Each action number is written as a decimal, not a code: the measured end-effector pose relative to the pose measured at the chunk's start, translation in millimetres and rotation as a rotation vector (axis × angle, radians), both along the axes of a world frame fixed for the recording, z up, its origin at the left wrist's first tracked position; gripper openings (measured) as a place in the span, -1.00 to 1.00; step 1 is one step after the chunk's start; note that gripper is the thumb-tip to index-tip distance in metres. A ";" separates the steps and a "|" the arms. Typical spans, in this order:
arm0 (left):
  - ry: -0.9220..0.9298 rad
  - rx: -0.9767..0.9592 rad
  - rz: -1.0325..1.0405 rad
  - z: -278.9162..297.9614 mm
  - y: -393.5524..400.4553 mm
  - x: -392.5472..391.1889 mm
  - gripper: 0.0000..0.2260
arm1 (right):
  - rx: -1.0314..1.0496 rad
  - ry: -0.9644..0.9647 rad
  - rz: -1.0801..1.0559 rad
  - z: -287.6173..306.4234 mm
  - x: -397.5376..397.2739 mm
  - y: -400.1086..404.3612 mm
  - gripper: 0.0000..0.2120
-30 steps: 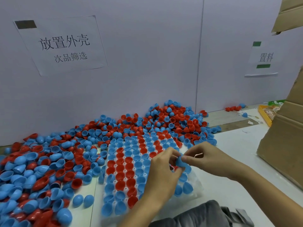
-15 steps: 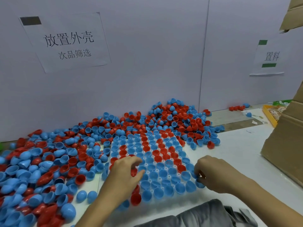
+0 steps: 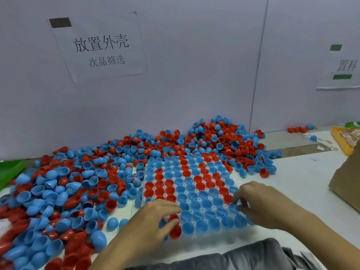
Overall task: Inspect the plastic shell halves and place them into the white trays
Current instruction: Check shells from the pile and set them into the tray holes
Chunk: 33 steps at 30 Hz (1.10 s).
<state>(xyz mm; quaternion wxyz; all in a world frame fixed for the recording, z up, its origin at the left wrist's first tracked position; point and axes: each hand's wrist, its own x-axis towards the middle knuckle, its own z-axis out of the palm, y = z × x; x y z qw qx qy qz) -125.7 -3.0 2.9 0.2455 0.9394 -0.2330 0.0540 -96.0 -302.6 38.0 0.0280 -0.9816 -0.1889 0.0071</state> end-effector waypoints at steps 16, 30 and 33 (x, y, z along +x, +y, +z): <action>-0.024 -0.046 0.157 -4.3 -14.3 -6.0 -0.67 | 0.243 -0.035 0.204 -20.5 -9.1 50.2 -0.66; 0.513 -0.344 0.751 -17.3 34.8 50.9 -0.74 | 0.768 0.318 -0.726 -47.3 19.5 -10.9 -0.47; 0.594 -0.495 0.816 -16.2 33.9 55.1 -0.78 | 0.858 0.274 -0.771 -46.3 21.3 -11.0 -0.49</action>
